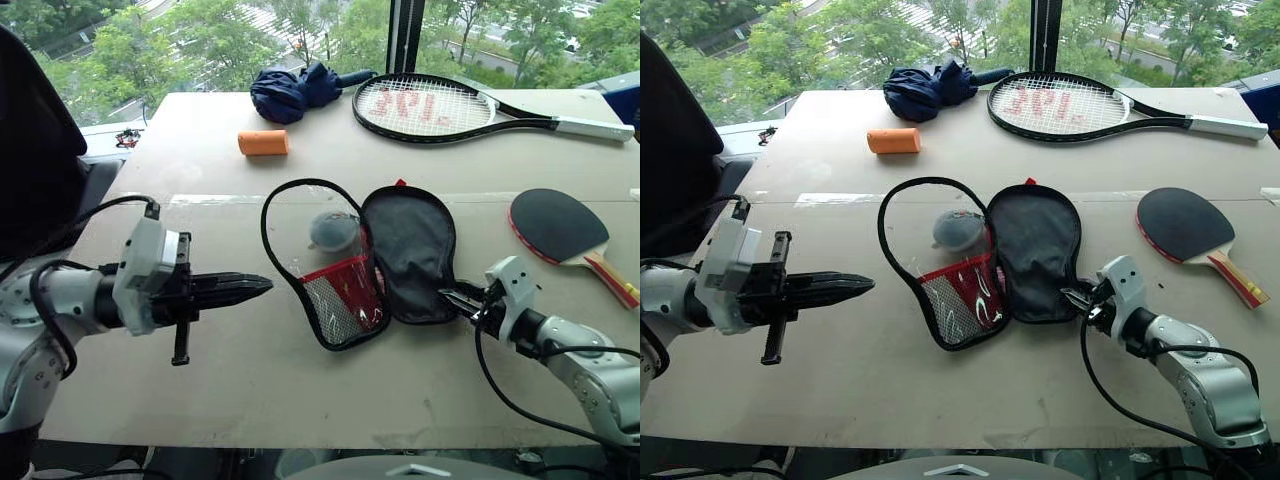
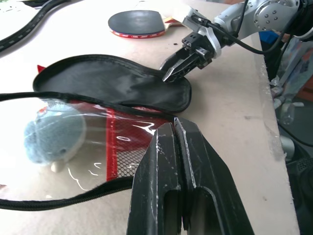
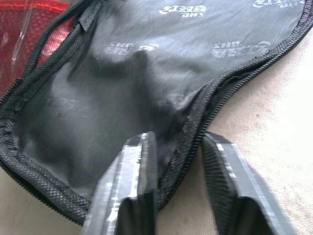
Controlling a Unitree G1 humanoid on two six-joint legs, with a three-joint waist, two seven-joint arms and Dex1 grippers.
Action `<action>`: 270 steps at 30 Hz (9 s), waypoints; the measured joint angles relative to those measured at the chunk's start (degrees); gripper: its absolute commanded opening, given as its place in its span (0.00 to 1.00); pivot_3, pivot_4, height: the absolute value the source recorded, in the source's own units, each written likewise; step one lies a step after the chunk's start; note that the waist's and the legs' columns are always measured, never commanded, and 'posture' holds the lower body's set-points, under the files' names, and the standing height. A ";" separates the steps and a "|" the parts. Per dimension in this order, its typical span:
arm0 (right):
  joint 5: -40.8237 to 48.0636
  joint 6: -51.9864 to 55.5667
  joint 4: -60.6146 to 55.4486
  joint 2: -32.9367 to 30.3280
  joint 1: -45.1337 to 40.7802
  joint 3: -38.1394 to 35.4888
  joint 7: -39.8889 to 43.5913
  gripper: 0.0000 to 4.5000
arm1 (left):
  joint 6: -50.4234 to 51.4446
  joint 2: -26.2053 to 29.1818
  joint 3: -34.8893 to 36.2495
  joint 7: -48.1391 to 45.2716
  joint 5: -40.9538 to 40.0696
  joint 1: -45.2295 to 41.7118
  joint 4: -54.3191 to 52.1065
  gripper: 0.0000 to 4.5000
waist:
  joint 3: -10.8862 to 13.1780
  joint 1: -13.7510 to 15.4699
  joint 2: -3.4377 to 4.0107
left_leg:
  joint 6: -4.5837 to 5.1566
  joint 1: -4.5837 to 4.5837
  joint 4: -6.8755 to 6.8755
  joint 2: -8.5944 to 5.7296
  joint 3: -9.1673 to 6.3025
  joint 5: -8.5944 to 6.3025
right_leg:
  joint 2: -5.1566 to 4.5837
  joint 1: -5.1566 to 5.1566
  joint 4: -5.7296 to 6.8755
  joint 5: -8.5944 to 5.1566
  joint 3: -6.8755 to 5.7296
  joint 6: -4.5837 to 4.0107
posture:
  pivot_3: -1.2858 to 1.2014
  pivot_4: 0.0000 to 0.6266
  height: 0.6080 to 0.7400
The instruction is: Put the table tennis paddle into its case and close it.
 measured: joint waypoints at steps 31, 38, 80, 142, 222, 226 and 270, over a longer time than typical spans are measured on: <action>-5.06 -16.31 15.66 -15.27 -1.62 -7.19 21.01 0.68 | 9.40 3.49 1.06 -3.70 -4.59 -4.55 -0.38 1.00 | 0.05 0.10 -0.02 | -0.01 -0.03 0.05 0.27 0.19 0.00 | 0.16 -0.03 -0.03 0.06 0.13 -0.07 | 0.52 0.24 1.00; 0.52 -11.47 13.67 -16.85 0.90 -20.32 19.29 0.78 | 10.78 3.56 0.34 -3.67 -6.63 -7.12 -0.87 1.00 | 0.05 0.13 -0.03 | -0.01 0.02 0.07 0.27 0.22 0.00 | 0.17 -0.01 0.00 0.09 0.16 -0.11 | 0.52 0.24 1.00; 13.31 31.29 -16.42 -10.08 -7.16 -11.28 -2.30 0.20 | 6.20 3.43 -2.77 -9.19 -2.01 -9.26 4.51 1.00 | 0.18 0.02 -0.18 | 0.04 -0.22 0.09 0.54 0.70 -0.03 | 0.31 -0.48 0.17 0.12 0.56 -0.12 | 0.52 0.24 1.00; 15.05 -25.91 12.53 -7.95 18.87 -34.88 47.09 0.99 | -19.90 -19.42 -24.80 4.68 28.90 3.40 13.37 1.00 | 0.07 0.27 -0.16 | 0.32 0.23 0.17 0.57 0.82 -0.21 | 0.33 -0.06 0.35 0.19 0.64 -0.16 | 0.52 0.24 1.00; 16.12 42.16 12.31 -1.08 -13.17 -19.43 12.08 0.01 | 14.59 -3.94 -14.00 1.25 0.93 -26.38 3.16 1.00 | 0.20 0.25 -0.48 | 0.11 -0.55 0.91 0.57 0.73 -0.11 | 0.42 -0.69 0.72 0.27 0.64 -0.02 | 0.52 0.24 1.00; 22.07 52.37 0.57 8.34 -6.85 -27.10 4.71 0.01 | 14.03 -4.25 -15.07 0.72 1.07 -26.91 3.51 1.00 | 0.17 0.09 -0.45 | 0.11 -0.67 0.97 0.57 0.76 -0.11 | 0.44 -0.82 0.82 0.28 0.66 -0.02 | 0.52 0.24 1.00; 3.19 -3.71 -3.41 -12.56 -7.40 10.49 19.81 0.53 | -4.30 -10.57 -27.62 -3.78 21.52 -32.74 33.53 1.00 | 0.12 -0.58 -0.68 | 0.15 -0.95 1.15 0.54 0.77 -0.11 | 0.43 -1.00 0.78 0.29 0.56 0.01 | 0.52 0.24 1.00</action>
